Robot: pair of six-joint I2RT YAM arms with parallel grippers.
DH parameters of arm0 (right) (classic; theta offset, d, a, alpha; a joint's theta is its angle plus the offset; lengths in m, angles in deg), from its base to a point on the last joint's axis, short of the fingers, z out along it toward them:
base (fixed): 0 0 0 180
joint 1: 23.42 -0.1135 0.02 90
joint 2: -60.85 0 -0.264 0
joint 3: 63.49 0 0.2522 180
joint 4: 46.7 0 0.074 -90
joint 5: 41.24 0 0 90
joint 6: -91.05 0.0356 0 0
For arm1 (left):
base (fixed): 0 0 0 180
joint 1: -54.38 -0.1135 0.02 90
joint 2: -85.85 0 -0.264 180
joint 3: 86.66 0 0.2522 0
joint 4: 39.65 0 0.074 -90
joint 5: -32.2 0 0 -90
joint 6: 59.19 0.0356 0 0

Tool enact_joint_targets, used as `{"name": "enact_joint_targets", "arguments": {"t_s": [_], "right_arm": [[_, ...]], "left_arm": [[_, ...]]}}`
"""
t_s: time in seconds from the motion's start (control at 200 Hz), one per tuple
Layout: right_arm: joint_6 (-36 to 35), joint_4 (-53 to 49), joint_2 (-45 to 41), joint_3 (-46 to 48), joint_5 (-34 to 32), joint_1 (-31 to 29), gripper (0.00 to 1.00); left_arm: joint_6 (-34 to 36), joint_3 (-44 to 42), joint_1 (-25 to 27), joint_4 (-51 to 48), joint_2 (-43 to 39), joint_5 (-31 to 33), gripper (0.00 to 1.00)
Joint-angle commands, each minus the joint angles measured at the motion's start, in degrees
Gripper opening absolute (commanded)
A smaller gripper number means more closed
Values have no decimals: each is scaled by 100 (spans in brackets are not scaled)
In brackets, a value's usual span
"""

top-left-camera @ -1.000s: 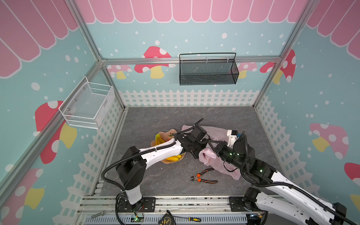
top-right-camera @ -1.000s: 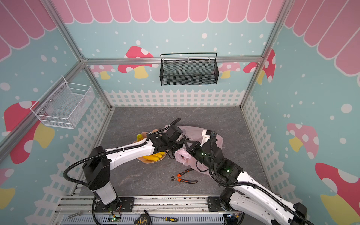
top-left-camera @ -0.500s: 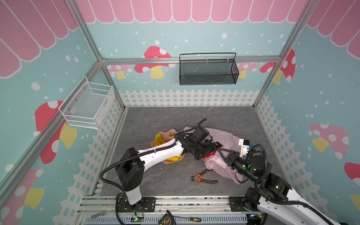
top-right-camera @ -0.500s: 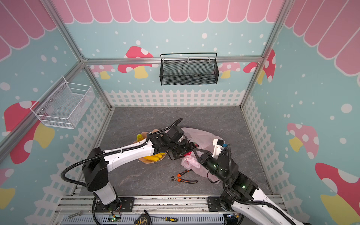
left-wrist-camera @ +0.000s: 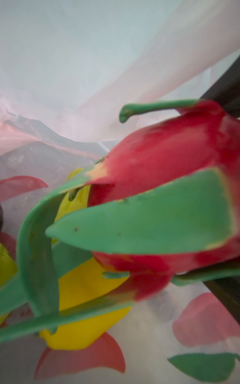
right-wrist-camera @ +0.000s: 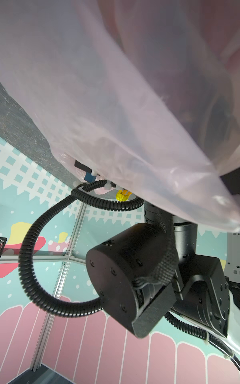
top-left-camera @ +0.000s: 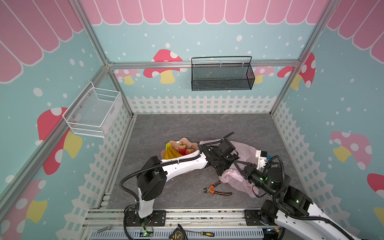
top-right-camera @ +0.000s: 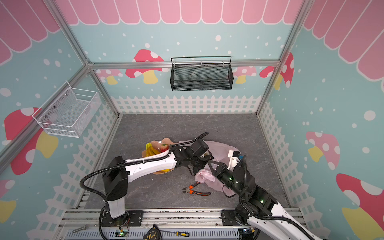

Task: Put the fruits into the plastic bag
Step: 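Lower the dragon fruit into the pink bag opening with the left gripper, then open the left gripper to release the dragon fruit into the bag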

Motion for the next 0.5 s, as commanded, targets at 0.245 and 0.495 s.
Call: {"name": "enact_joint_targets", "arguments": {"t_s": [0.245,0.495], "right_arm": [[29,-53,-127,105,-11,18,1],[28,-179,-202,48,-84,17,1]], "left_arm": [[209,580,208,-166,222,-222,91],[651,704,0,-673,-67,157,100]]}}
